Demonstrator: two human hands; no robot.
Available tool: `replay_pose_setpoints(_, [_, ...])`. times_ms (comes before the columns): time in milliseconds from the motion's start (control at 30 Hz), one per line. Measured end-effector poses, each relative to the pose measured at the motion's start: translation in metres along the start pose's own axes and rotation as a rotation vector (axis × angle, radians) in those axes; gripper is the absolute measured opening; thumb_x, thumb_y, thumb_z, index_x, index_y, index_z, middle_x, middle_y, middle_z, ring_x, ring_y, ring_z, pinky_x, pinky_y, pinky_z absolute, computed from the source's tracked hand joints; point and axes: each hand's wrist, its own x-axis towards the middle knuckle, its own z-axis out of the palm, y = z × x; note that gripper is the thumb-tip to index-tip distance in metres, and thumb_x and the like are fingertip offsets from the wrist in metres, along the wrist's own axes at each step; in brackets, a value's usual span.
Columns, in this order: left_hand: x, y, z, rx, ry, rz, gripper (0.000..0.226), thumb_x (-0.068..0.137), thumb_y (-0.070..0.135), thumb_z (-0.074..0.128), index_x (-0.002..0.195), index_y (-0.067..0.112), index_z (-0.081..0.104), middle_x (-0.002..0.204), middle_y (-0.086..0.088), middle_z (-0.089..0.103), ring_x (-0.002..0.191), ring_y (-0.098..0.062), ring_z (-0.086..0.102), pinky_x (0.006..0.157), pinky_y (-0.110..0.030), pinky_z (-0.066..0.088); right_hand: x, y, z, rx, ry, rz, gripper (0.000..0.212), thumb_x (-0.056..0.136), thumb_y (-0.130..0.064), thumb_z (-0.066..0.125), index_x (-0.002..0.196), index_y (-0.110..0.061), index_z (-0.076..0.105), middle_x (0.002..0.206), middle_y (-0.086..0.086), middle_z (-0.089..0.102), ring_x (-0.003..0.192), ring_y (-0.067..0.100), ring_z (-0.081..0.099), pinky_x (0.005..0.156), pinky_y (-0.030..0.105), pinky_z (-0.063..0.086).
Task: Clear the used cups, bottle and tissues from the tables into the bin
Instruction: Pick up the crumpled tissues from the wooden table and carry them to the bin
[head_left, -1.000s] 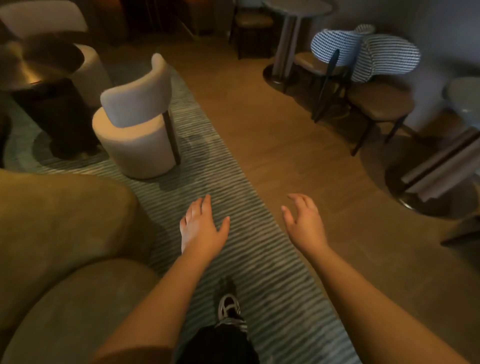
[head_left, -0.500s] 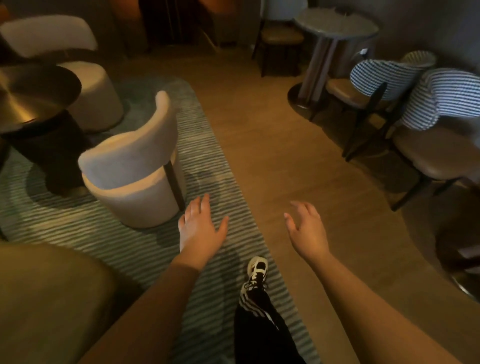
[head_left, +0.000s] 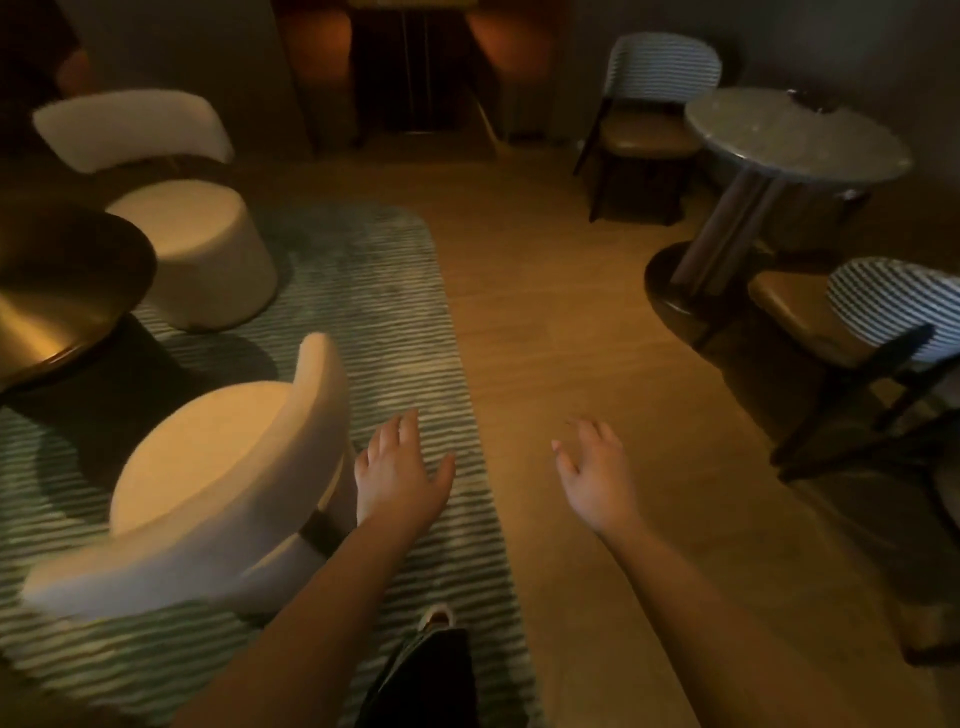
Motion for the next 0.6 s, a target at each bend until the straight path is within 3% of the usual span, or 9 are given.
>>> replay_pose_setpoints(133, [0.131, 0.006, 0.011, 0.022, 0.055, -0.028, 0.074, 0.092, 0.051, 0.045, 0.150, 0.016, 0.016, 0.155, -0.006, 0.022, 0.142, -0.022, 0.019, 0.113, -0.045, 0.021, 0.134, 0.007, 0.008, -0.009, 0.020, -0.003, 0.039, 0.096, -0.031, 0.046, 0.132, -0.014, 0.047, 0.134, 0.008, 0.045, 0.120, 0.028, 0.045, 0.097, 0.043, 0.043])
replay_pose_setpoints(267, [0.287, 0.008, 0.014, 0.073, 0.091, -0.025, 0.076, 0.090, 0.055, 0.043, 0.150, 0.016, 0.016, 0.154, -0.006, 0.023, 0.141, -0.022, 0.019, 0.112, -0.044, 0.022, 0.282, 0.006, 0.022, -0.029, 0.027, -0.008, 0.038, 0.096, -0.034, 0.046, 0.129, -0.016, 0.049, 0.129, 0.007, 0.048, 0.111, 0.026, 0.050, 0.089, 0.038, 0.046])
replay_pose_setpoints(600, [0.623, 0.057, -0.032, 0.085, 0.121, -0.031, 0.077, 0.089, 0.059, 0.040, 0.150, 0.019, 0.014, 0.154, -0.004, 0.026, 0.141, -0.021, 0.021, 0.111, -0.044, 0.023, 0.618, -0.031, 0.000, -0.044, 0.059, -0.035, 0.038, 0.094, -0.033, 0.049, 0.128, -0.015, 0.051, 0.133, 0.008, 0.048, 0.121, 0.027, 0.045, 0.100, 0.036, 0.039])
